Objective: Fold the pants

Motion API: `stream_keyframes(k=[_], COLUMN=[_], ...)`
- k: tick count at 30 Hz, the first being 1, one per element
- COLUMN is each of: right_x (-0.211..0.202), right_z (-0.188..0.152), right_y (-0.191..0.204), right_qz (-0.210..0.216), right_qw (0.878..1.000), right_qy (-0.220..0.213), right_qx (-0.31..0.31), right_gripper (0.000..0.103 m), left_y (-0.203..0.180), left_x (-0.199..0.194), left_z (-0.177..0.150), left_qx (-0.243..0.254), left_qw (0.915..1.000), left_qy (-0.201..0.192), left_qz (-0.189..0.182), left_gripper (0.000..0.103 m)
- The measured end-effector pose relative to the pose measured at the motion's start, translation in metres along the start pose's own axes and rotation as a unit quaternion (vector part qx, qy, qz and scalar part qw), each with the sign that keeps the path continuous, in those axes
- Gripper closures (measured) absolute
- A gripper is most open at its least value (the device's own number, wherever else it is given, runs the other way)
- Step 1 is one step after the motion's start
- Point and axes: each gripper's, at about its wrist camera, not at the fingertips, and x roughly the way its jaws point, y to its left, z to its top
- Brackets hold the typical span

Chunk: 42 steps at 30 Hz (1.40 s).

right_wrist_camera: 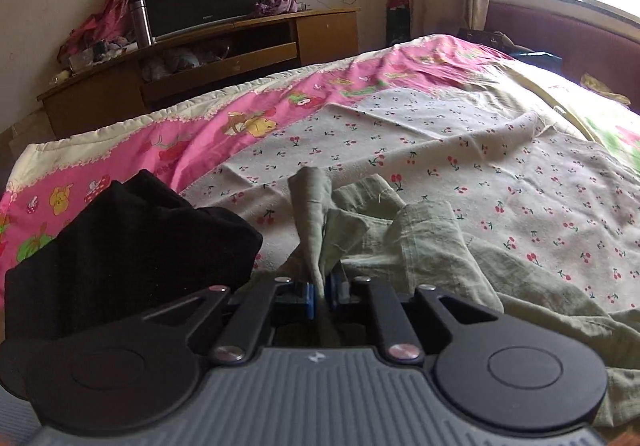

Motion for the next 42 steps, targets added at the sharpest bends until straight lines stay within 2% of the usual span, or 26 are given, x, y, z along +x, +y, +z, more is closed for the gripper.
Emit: stream_keyframes(k=[3, 5, 8, 11, 16, 18, 21, 23, 26, 28, 30, 32, 33, 34, 35, 36, 37, 38, 40, 42], right_x=[-0.008, -0.011, -0.027, -0.047, -0.096, -0.121, -0.148, -0.161, -0.167, -0.167, -0.162, -0.15, -0.145, -0.138, -0.132, -0.122, -0.119, -0.122, -0.146, -0.177], right_z=[0.002, 0.004, -0.001, -0.006, -0.023, -0.036, -0.061, -0.078, -0.108, -0.124, -0.137, -0.14, -0.141, -0.142, -0.142, -0.142, -0.142, -0.141, -0.142, -0.148], right_y=[0.001, 0.004, 0.008, -0.006, -0.071, -0.105, -0.152, -0.18, -0.222, -0.237, -0.248, -0.253, -0.255, -0.258, -0.261, -0.267, -0.271, -0.272, -0.271, -0.269], right_qz=[0.004, 0.014, 0.029, 0.012, -0.068, -0.136, -0.225, -0.238, -0.214, -0.181, -0.118, -0.07, -0.048, -0.029, -0.015, 0.008, 0.023, 0.032, 0.061, 0.077], right_qw=[1.0, 1.0, 0.999, 0.999, 0.994, 0.983, 0.962, 0.95, 0.933, 0.929, 0.927, 0.929, 0.926, 0.919, 0.913, 0.898, 0.88, 0.875, 0.871, 0.87], right_qy=[-0.013, -0.021, -0.038, -0.044, -0.041, -0.04, -0.028, -0.021, -0.007, -0.004, -0.008, -0.012, -0.017, -0.023, -0.025, -0.017, -0.014, -0.021, -0.043, -0.043], right_qx=[0.009, 0.004, -0.014, -0.002, 0.079, 0.113, 0.154, 0.199, 0.288, 0.322, 0.356, 0.364, 0.374, 0.392, 0.407, 0.44, 0.473, 0.483, 0.486, 0.485], right_gripper=[0.083, 0.069, 0.068, 0.068, 0.068, 0.068, 0.062, 0.06, 0.059, 0.057, 0.056, 0.056, 0.056, 0.061, 0.087, 0.097, 0.096, 0.097, 0.099, 0.1], left_y=[0.003, 0.005, 0.006, 0.006, 0.012, 0.013, 0.008, 0.001, -0.019, -0.033, -0.046, -0.056, -0.061, -0.065, -0.069, -0.074, -0.08, -0.087, -0.104, -0.125], left_x=[-0.003, -0.006, -0.013, -0.024, -0.045, -0.043, -0.023, -0.013, 0.004, 0.012, 0.023, 0.032, 0.036, 0.041, 0.044, 0.047, 0.05, 0.052, 0.051, 0.051], left_z=[-0.001, -0.004, -0.007, -0.002, 0.023, 0.032, 0.048, 0.052, 0.058, 0.059, 0.06, 0.061, 0.061, 0.062, 0.062, 0.063, 0.064, 0.064, 0.062, 0.058], left_qx=[-0.006, -0.011, -0.009, -0.008, -0.023, -0.025, -0.026, -0.032, -0.014, 0.005, 0.015, 0.022, 0.025, 0.029, 0.031, 0.036, 0.042, 0.05, 0.072, 0.094], left_qw=[1.0, 0.9999, 0.9999, 0.9999, 0.9975, 0.9959, 0.9961, 0.9964, 0.9976, 0.9982, 0.9985, 0.9988, 0.9989, 0.999, 0.9991, 0.999, 0.9989, 0.9985, 0.9969, 0.9939], left_qy=[0.001, 0.003, 0.002, -0.01, -0.067, -0.087, -0.084, -0.077, -0.065, -0.055, -0.042, -0.03, -0.025, -0.02, -0.016, -0.008, -0.001, 0.006, 0.016, 0.031], left_qz=[-0.001, 0.0, 0.004, 0.007, -0.009, -0.007, 0.003, -0.012, -0.022, -0.025, -0.03, -0.032, -0.031, -0.028, -0.026, -0.025, -0.022, -0.022, -0.03, -0.05], left_gripper=[0.036, 0.036, 0.036, 0.036, 0.035, 0.033, 0.032, 0.032, 0.032, 0.032, 0.032, 0.032, 0.032, 0.032, 0.032, 0.032, 0.032, 0.032, 0.032, 0.032])
